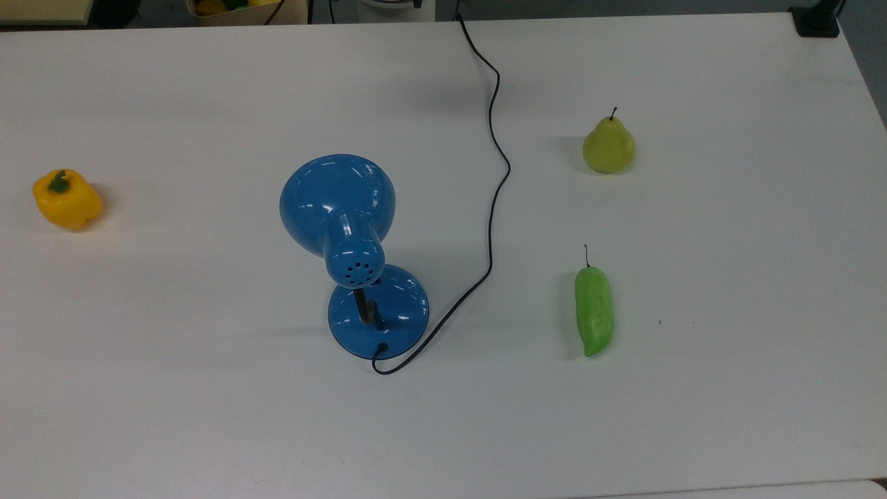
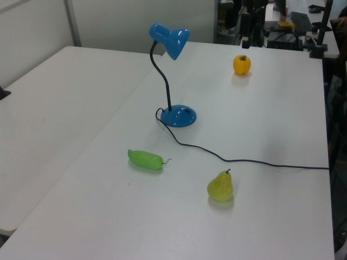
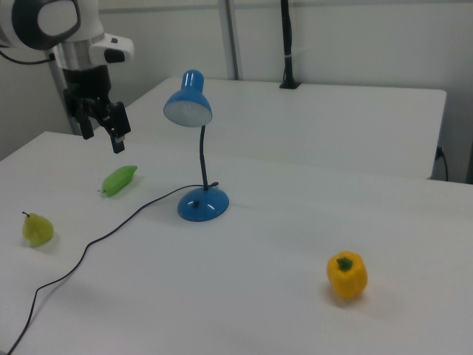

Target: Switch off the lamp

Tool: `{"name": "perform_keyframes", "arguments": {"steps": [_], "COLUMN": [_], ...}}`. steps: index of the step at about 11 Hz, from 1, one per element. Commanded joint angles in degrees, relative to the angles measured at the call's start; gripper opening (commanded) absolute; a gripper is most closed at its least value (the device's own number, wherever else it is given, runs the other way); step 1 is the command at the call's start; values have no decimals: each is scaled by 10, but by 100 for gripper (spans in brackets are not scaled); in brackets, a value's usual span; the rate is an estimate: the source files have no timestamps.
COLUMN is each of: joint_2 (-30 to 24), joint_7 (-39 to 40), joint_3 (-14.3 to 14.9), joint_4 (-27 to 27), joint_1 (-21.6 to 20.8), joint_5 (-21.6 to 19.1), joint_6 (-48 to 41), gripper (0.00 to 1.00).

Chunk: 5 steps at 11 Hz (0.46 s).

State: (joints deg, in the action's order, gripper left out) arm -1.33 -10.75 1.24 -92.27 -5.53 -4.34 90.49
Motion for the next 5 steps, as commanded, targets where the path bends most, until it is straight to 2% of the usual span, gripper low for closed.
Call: {"name": "perform_keyframes", "arguments": {"steps": [1, 5], "joint_2": [6, 10], "joint_7": [5, 149], "joint_3": [1, 5], "joint_4": [12, 5], "joint_1": [-1, 1], "joint_5": [-7, 4], "joint_6": [46, 74], "gripper": [100, 100]}}
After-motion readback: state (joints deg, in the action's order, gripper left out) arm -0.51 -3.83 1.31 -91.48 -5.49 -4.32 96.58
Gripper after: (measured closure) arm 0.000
